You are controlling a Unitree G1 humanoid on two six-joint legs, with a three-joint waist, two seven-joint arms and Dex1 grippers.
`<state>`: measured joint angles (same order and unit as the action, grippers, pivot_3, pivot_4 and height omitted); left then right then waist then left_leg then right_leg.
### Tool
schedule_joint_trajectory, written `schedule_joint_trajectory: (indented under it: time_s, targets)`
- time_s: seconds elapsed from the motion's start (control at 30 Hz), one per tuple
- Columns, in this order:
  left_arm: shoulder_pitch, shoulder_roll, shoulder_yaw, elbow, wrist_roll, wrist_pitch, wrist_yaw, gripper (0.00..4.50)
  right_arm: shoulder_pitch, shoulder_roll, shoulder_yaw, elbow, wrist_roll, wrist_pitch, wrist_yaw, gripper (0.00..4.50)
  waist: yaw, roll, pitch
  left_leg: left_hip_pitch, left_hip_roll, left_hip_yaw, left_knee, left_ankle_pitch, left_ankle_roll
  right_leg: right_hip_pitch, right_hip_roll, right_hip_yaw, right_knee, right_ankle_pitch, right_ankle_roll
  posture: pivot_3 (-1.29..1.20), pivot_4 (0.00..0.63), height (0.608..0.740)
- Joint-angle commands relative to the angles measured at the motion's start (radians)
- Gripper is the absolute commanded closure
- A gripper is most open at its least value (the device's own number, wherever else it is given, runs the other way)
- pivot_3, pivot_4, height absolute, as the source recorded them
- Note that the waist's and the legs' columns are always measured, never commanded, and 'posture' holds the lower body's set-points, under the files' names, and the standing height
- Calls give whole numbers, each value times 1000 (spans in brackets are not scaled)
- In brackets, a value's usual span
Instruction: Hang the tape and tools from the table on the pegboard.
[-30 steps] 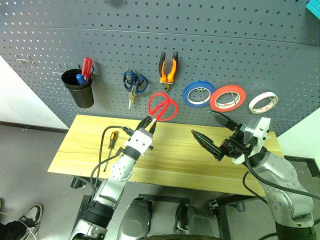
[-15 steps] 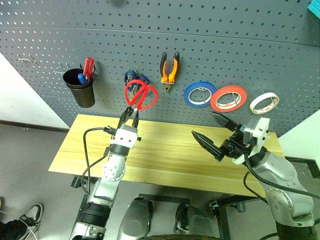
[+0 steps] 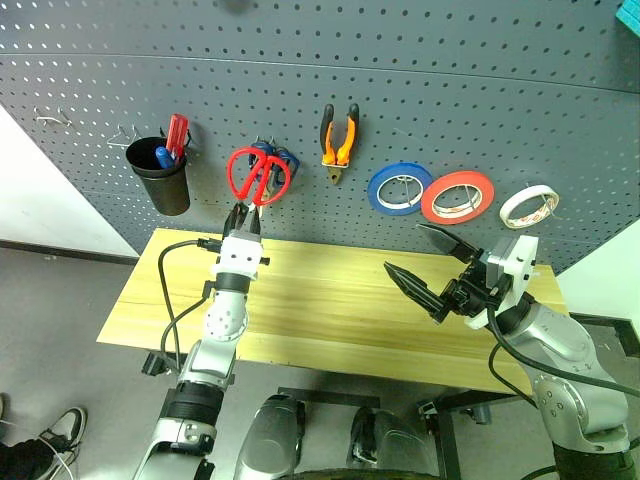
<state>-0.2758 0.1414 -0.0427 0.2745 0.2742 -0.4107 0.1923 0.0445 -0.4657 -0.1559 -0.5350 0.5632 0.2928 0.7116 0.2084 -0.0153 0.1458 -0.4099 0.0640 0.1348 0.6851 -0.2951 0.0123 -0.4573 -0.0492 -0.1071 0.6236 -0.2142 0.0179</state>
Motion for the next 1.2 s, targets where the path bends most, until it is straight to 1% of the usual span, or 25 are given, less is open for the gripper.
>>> schedule_joint_trajectory:
  time_s: [0.03,0.4,0.53,0.77,0.97,1.03,1.07,1.2]
  targets:
    - [-37,-6,11,34,-16,-36,12,3475,-4,-8,-17,-25,16,-18,-1,0,-1,0,0,0,0,0,0,0,0,0,0,0,0,0,0,275,144,731]
    - [-94,-10,6,148,-27,-69,15,3475,6,-15,-19,-42,18,-12,-8,0,-1,0,0,0,0,0,0,0,0,0,0,0,1,0,0,267,145,731]
    - [-148,-13,8,224,-21,-83,36,3475,11,-17,-20,-46,20,-13,-11,0,-1,0,0,0,0,0,0,0,0,0,0,0,1,0,0,265,144,731]
    - [-272,-15,3,411,-21,-117,65,3475,-5,-7,-23,-74,55,-5,-30,0,-1,0,0,0,0,0,0,0,0,0,0,0,1,0,0,257,142,731]
    - [-304,-23,8,464,-35,-120,79,3475,-3,-15,-22,-91,76,2,-40,0,-3,-1,0,0,-1,0,0,0,0,0,0,0,1,2,-3,257,140,731]
    - [-298,-32,19,462,-71,-110,49,2726,-2,-18,-21,-92,76,3,-42,0,-3,-1,0,0,-1,0,0,0,0,0,0,0,1,2,-3,257,142,731]
    - [-295,-33,19,459,-80,-102,34,2501,-2,-19,-21,-93,76,4,-43,0,-3,-1,0,0,-1,0,1,0,0,0,0,0,1,2,-3,258,142,731]
    - [-277,-35,19,444,-93,-84,14,1121,0,-21,-20,-89,73,2,-43,0,-3,-1,0,0,-1,0,1,0,0,0,0,0,1,2,-3,259,144,731]
